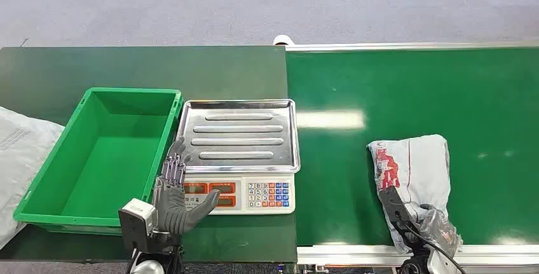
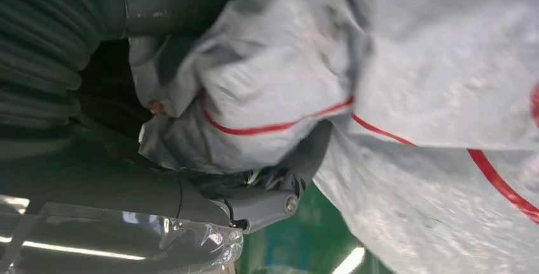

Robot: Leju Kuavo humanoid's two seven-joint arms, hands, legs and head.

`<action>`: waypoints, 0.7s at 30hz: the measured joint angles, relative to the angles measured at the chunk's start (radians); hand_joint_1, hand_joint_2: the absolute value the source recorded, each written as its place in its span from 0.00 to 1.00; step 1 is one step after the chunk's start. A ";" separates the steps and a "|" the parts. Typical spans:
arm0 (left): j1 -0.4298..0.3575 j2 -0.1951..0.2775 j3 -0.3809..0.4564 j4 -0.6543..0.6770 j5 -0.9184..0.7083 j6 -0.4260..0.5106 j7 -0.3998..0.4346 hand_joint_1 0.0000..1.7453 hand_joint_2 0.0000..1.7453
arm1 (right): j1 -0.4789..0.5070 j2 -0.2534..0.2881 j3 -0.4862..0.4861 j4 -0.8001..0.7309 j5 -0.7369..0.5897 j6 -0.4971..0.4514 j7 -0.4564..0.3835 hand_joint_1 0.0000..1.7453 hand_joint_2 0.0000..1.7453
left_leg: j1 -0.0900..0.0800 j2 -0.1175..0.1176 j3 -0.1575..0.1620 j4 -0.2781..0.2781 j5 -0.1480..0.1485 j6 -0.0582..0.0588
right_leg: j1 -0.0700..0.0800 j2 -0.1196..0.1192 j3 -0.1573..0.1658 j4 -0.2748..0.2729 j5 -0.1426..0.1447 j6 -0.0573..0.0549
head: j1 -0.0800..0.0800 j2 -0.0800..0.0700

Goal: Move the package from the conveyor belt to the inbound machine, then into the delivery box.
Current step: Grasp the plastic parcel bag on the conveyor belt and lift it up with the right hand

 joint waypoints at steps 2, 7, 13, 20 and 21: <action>0.000 0.000 0.000 0.000 0.000 0.001 0.001 0.00 1.00 | -0.006 0.000 0.000 0.012 0.005 0.008 0.004 1.00 1.00 | 0.000 0.000 0.000 0.000 0.000 0.000 | 0.000 0.000 0.000 0.000 0.000 0.000 | 0.000 0.000; 0.001 0.000 0.001 0.000 0.000 0.006 0.003 0.00 1.00 | -0.025 -0.002 0.000 0.045 -0.005 -0.018 -0.016 1.00 1.00 | 0.000 0.000 0.000 0.000 0.000 0.000 | 0.000 0.000 0.001 0.000 0.000 0.000 | 0.000 0.000; 0.011 0.000 0.006 -0.009 0.001 0.019 0.004 0.00 1.00 | -0.031 0.002 0.019 -0.009 -0.110 -0.293 -0.199 1.00 1.00 | 0.000 0.000 0.000 0.000 0.000 0.000 | 0.000 0.000 0.000 0.000 0.000 0.000 | 0.000 0.000; 0.015 0.000 0.009 -0.014 0.006 0.019 -0.005 0.00 1.00 | -0.031 0.008 0.042 -0.090 -0.221 -0.453 -0.371 1.00 1.00 | 0.000 0.000 -0.001 0.000 0.000 0.000 | 0.000 0.000 -0.001 0.000 0.000 0.000 | 0.000 0.000; 0.013 0.000 0.008 -0.013 0.008 0.019 -0.009 0.00 1.00 | -0.031 0.013 0.044 -0.110 -0.251 -0.481 -0.437 1.00 1.00 | 0.000 0.000 -0.001 0.000 0.000 0.000 | 0.000 0.000 -0.001 0.000 0.000 0.000 | 0.000 0.000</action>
